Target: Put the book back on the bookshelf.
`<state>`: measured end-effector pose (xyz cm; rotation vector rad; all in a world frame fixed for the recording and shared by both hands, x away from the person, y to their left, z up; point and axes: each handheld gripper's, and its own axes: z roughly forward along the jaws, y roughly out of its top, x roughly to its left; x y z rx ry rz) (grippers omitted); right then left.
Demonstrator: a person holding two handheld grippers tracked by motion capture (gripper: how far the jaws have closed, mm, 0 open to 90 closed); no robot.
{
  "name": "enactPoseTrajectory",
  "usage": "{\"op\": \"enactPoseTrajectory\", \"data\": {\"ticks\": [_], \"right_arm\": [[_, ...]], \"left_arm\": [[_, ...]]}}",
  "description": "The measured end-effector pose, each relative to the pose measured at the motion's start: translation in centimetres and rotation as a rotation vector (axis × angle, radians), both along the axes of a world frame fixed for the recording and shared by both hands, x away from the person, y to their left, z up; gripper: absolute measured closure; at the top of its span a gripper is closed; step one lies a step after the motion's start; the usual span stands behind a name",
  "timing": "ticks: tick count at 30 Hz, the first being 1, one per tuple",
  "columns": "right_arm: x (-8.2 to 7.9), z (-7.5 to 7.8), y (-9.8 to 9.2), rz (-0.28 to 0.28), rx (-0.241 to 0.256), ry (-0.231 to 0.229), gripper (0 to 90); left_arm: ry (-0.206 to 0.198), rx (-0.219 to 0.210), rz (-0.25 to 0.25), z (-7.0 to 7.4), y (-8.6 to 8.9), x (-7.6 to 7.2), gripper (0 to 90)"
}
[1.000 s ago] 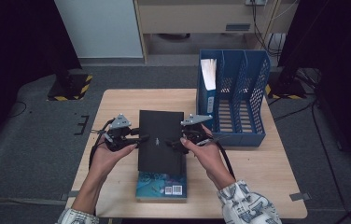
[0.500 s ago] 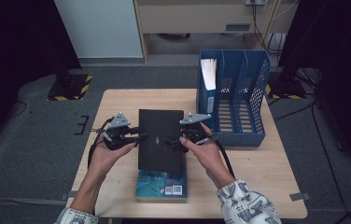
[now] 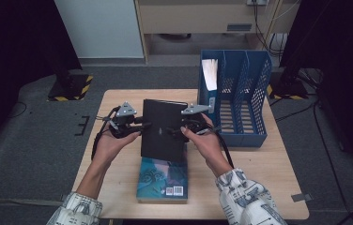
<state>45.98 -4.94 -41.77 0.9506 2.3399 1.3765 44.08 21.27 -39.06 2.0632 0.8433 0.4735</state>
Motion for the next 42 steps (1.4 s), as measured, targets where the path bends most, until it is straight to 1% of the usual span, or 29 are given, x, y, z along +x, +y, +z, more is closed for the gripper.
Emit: {"op": "enactPoseTrajectory", "data": {"ticks": [2, 5, 8, 10, 12, 14, 15, 17, 20, 22, 25, 27, 29, 31, 33, 36, 39, 40, 42], "right_arm": [[0.0, 0.1, 0.1, -0.006, 0.001, -0.005, 16.8], [-0.3, 0.3, 0.1, -0.001, -0.009, -0.014, 16.9], [-1.2, 0.6, 0.3, 0.011, -0.038, -0.044, 17.5], [-1.8, 0.8, 0.3, 0.016, -0.045, -0.064, 18.0], [-2.5, 0.9, 0.3, 0.022, -0.037, -0.077, 19.6], [-3.1, 1.1, 0.2, 0.027, -0.033, -0.086, 21.2], [-3.4, 1.2, 0.2, 0.034, -0.029, -0.09, 21.2], [-4.0, 1.4, 0.3, 0.041, -0.024, -0.096, 21.2], [-4.7, 1.8, 0.4, 0.059, -0.027, -0.095, 22.0], [-5.1, 1.9, 0.4, 0.071, -0.03, -0.102, 21.9], [-5.5, 2.0, 0.4, 0.09, -0.031, -0.103, 21.7], [-5.7, 2.1, 0.3, 0.097, -0.028, -0.1, 22.3], [-5.9, 2.2, 0.3, 0.108, -0.019, -0.091, 22.2], [-6.0, 2.3, 0.2, 0.118, -0.021, -0.086, 21.7], [-6.1, 2.3, 0.3, 0.123, -0.017, -0.078, 20.4], [-6.0, 2.4, 0.4, 0.131, -0.018, -0.068, 18.3], [-6.0, 2.5, 0.4, 0.137, -0.022, -0.055, 17.4], [-6.0, 2.5, 0.4, 0.139, -0.019, -0.055, 17.5], [-5.9, 2.5, 0.6, 0.138, -0.015, -0.055, 17.5]], "left_arm": [[-0.004, -0.001, -0.001, 0.0, 0.0, -0.2, 62.6], [-0.01, -0.001, 0.0, 0.2, 0.0, -0.7, 63.7], [-0.017, -0.01, 0.008, 0.3, 0.2, -1.7, 64.2], [-0.027, -0.018, 0.011, 0.2, 0.2, -2.5, 64.1], [-0.033, -0.025, 0.02, 0.2, 0.2, -3.3, 63.6], [-0.041, -0.015, 0.018, 0.2, 0.3, -4.1, 62.7], [-0.039, -0.021, 0.019, 0.2, 0.5, -4.5, 62.5], [-0.044, -0.017, 0.019, 0.2, 0.6, -5.2, 62.3], [-0.044, -0.02, 0.017, 0.2, 0.7, -5.9, 61.2], [-0.04, -0.042, 0.026, 0.1, 0.8, -6.3, 61.1], [-0.046, -0.048, 0.024, -0.1, 1.0, -6.8, 60.6], [-0.038, -0.073, 0.024, -0.2, 1.2, -7.0, 60.4], [-0.045, -0.073, 0.022, -0.3, 1.3, -7.3, 59.8], [-0.042, -0.089, 0.028, -0.4, 1.3, -7.5, 58.8], [-0.047, -0.09, 0.03, -0.6, 1.3, -7.7, 57.5], [-0.042, -0.09, 0.033, -0.6, 1.2, -7.8, 55.6], [-0.018, -0.071, 0.05, -1.1, 1.3, -7.7, 52.2], [-0.008, -0.075, 0.057, -1.4, 1.3, -7.6, 52.2], [0.007, -0.088, 0.056, -2.1, 1.3, -7.6, 51.7]]}}
